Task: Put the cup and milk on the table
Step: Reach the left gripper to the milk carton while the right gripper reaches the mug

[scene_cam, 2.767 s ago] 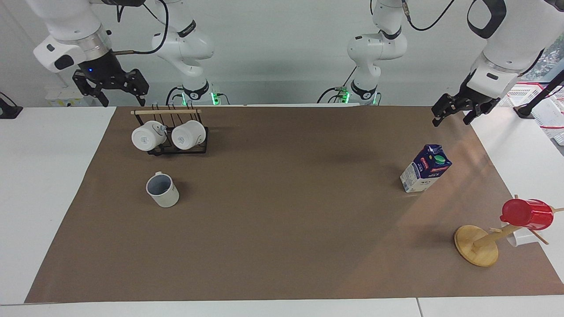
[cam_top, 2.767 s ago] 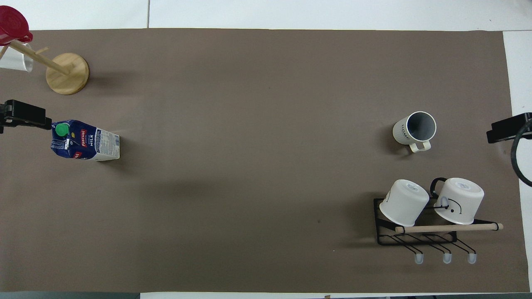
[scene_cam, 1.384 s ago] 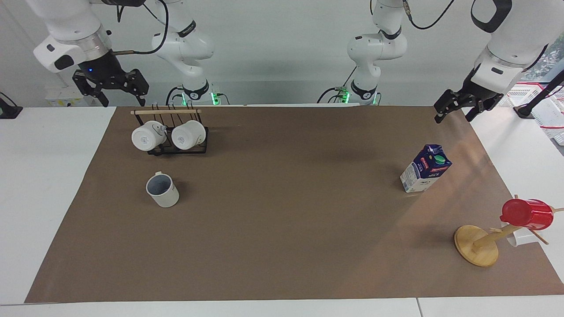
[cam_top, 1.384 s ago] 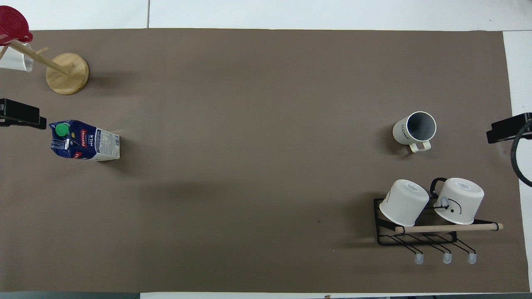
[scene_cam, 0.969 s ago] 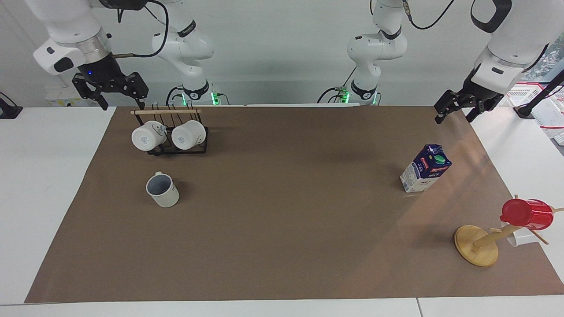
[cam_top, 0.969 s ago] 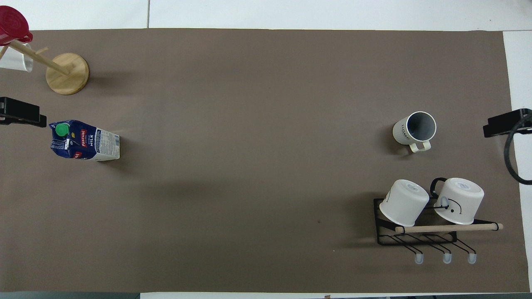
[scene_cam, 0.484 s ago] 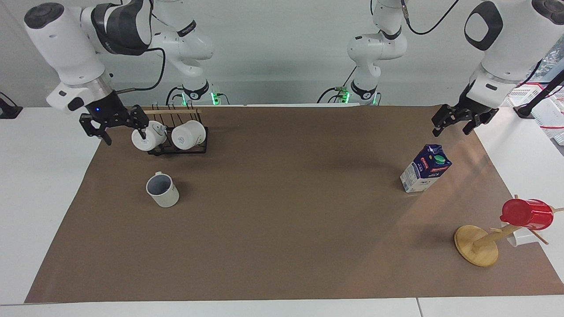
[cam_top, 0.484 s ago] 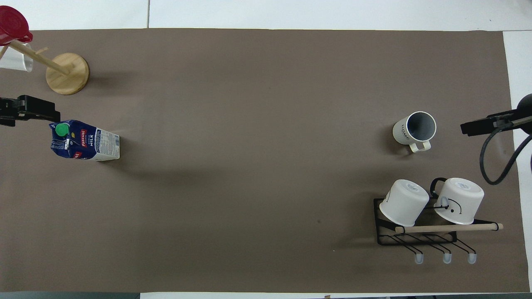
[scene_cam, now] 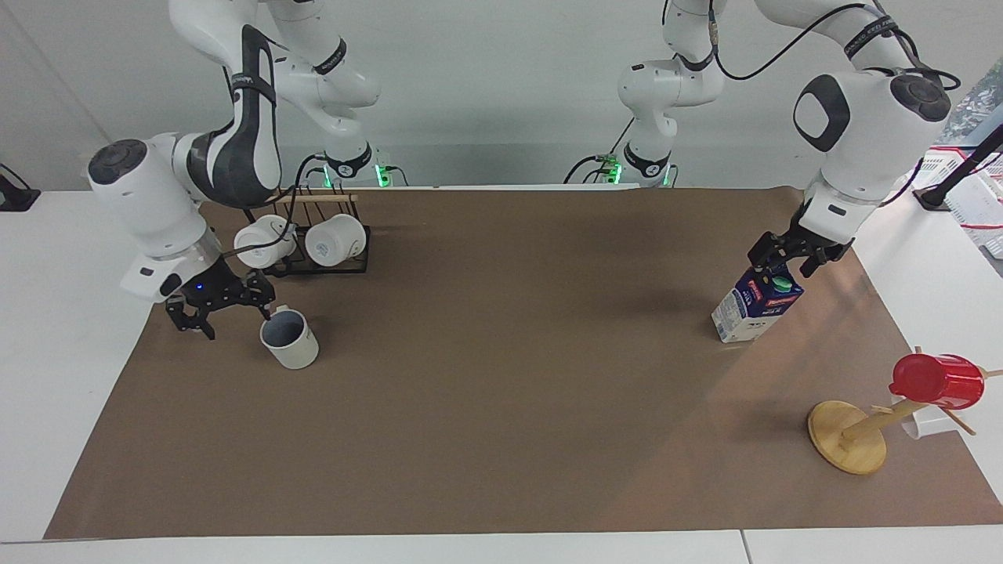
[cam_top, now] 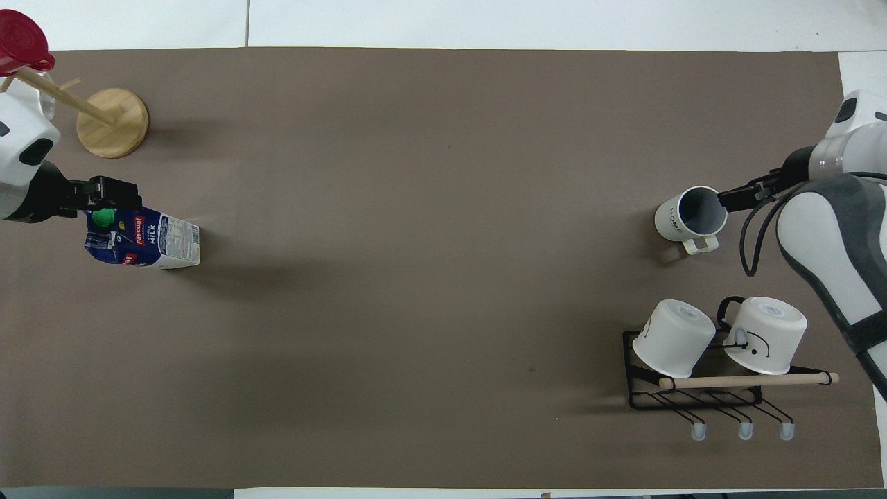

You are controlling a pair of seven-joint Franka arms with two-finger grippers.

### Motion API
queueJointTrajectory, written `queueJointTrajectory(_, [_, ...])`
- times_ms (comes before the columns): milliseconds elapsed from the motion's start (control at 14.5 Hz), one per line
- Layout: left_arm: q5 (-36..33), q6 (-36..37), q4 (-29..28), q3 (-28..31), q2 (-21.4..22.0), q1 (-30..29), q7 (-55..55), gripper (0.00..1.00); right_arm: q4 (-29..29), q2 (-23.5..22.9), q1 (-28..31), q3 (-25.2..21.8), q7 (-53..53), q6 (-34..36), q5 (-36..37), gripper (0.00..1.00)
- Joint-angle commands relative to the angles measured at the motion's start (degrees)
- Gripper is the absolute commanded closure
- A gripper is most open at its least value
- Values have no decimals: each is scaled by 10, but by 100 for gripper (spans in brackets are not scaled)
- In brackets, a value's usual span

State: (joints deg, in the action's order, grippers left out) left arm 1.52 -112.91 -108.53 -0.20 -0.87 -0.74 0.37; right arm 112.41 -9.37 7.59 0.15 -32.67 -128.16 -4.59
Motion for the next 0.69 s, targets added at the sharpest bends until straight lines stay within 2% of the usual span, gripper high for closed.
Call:
queueJointTrajectory(0, [7, -35, -33, 0, 5, -17, 20, 0, 35, -7, 4, 3, -47, -44, -14, 0])
queueJointTrajectory(208, [7, -39, -44, 0, 5, -21, 27, 0, 54, -6, 1, 4, -63, -53, -14, 0])
queueJointTrajectory(277, [7, -45, -50, 0, 6, -21, 26, 0, 65, -4, 1, 4, -73, -54, -14, 4])
queueJointTrajectory(346, [7, -52, -55, 0, 7, -20, 24, 0, 71, -1, 0, 3, -79, -58, -14, 16])
queueJointTrajectory(484, [7, -53, -60, 0, 8, -20, 21, 0, 73, 0, -1, 4, -83, -61, -14, 68])
queueJointTrajectory(553, [7, -53, -60, 0, 8, -20, 21, 0, 73, 0, -3, 3, -82, -62, -14, 99])
queueJointTrajectory(623, [7, -53, -60, 0, 8, -20, 21, 0, 73, 0, -4, 3, -75, -62, -14, 100])
